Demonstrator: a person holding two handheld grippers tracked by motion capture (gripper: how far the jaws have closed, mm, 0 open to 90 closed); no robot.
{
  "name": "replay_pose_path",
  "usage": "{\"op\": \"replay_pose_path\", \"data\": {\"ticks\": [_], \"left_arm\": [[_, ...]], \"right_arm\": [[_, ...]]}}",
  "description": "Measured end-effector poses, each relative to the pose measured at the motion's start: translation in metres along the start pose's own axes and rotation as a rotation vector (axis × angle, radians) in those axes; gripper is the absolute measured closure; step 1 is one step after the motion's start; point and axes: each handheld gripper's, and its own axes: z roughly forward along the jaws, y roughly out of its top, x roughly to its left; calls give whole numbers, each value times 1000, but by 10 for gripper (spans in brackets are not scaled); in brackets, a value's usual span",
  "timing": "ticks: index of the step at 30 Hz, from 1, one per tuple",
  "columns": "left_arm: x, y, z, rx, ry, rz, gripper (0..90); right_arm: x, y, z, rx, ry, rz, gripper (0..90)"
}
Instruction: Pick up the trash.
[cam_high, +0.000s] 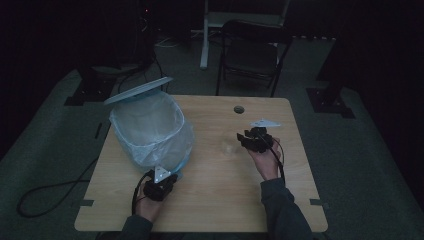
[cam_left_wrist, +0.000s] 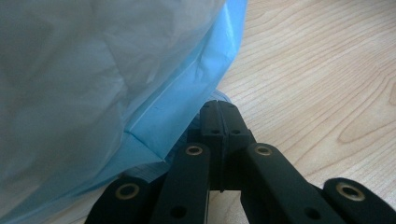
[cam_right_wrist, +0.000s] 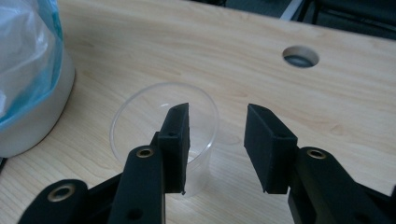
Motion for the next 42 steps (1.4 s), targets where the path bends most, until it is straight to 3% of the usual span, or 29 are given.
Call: {"op": "replay_pose_path", "data": {"ticks": [6, 16, 20, 23, 30, 42], "left_arm": [[0, 0, 0, 0, 0, -2, 900], [-1, 0, 0, -3, 1, -6, 900], [0, 0, 0, -2, 0, -5, 900], [0, 0, 0, -1, 0, -6, 900], [0, 0, 0, -2, 0, -5, 900], [0, 0, 0, -2, -1, -5, 900]], "right_arm": [[-4, -10, 6, 41, 35, 14, 591], [-5, -31, -2, 82, 107, -3, 736], [-3, -40, -4, 108, 117, -25, 840], [-2, -45, -5, 122, 123, -40, 860], [-2, -48, -11, 97, 114, -58, 864], [-3, -33, -25, 40, 91, -58, 865]]}}
